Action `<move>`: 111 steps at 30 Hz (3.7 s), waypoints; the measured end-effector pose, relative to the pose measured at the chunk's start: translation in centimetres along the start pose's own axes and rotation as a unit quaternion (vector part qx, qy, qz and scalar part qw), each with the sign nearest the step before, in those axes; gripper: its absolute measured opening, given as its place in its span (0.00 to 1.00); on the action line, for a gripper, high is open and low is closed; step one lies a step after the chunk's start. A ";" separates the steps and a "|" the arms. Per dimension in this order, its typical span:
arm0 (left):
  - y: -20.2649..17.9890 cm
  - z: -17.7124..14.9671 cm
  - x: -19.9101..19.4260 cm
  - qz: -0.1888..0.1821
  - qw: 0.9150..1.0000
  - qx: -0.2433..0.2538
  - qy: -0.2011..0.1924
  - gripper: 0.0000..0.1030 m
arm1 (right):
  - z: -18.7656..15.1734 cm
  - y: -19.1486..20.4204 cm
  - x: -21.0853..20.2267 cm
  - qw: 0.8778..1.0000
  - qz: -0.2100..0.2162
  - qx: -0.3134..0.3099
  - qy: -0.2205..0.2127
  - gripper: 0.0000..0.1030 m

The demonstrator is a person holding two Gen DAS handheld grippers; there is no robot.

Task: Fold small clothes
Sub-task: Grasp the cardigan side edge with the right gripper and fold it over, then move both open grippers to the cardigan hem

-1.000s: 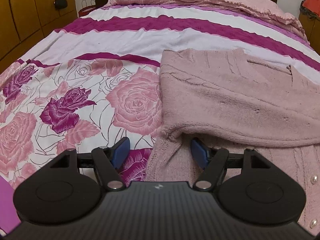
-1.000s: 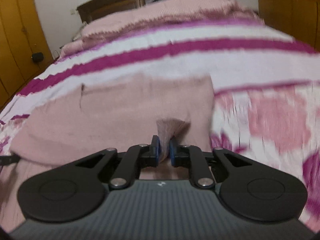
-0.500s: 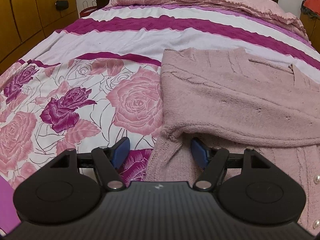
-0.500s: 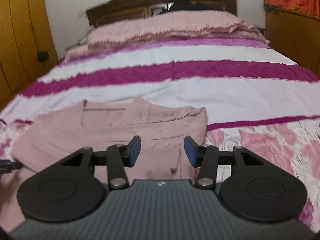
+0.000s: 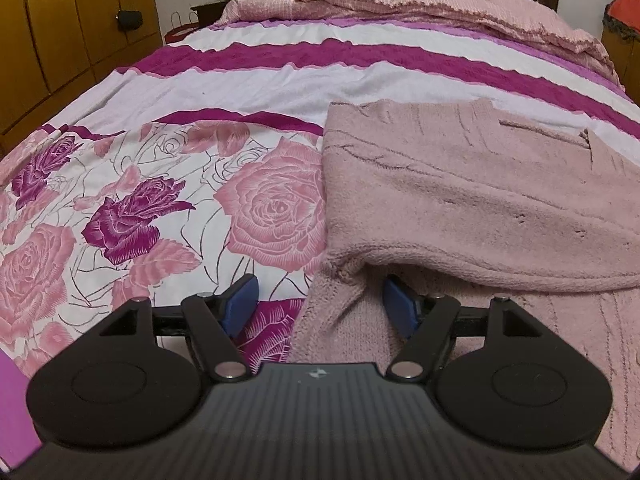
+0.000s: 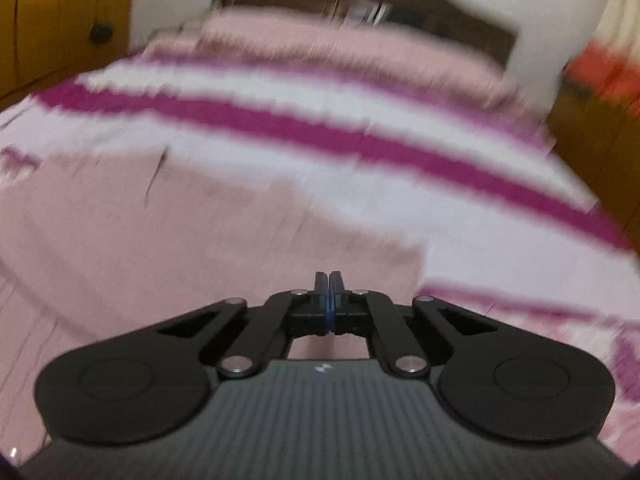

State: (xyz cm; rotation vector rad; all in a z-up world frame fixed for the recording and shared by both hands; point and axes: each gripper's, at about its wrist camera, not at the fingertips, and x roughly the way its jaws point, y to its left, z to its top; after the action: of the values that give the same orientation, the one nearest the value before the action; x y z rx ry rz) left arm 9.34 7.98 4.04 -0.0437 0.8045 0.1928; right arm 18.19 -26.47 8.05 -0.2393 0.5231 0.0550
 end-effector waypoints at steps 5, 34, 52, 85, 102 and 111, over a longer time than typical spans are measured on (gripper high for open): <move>-0.4 -0.4 0.1 0.010 1.000 0.011 -0.012 0.75 | -0.3 -3.1 2.7 0.994 0.045 0.085 0.047 0.06; -0.1 -1.0 0.6 0.010 1.000 0.004 -0.030 0.78 | -1.9 -2.5 3.1 0.998 0.040 0.051 0.003 0.10; 1.7 -1.0 -3.7 0.016 1.000 0.016 -0.019 0.80 | -2.9 -4.3 -3.9 0.989 0.069 0.132 0.018 0.52; -2.9 -16.9 -17.9 -0.080 0.967 0.243 0.005 0.81 | -16.1 7.1 -20.9 0.981 0.152 -0.097 0.073 0.52; -3.4 -18.3 -17.0 -0.095 0.953 0.288 0.013 0.82 | -18.0 9.8 -20.4 0.964 0.099 -0.224 0.104 0.67; -3.2 -18.3 -16.7 -0.101 0.955 0.279 -0.002 0.83 | -16.9 11.4 -17.5 0.977 0.060 -0.201 0.045 0.55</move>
State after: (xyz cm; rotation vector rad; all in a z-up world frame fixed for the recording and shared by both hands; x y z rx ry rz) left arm -14.43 0.18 3.25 0.4070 0.8202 -0.2338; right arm -6.46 -19.30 0.20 -0.6078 0.6132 0.2709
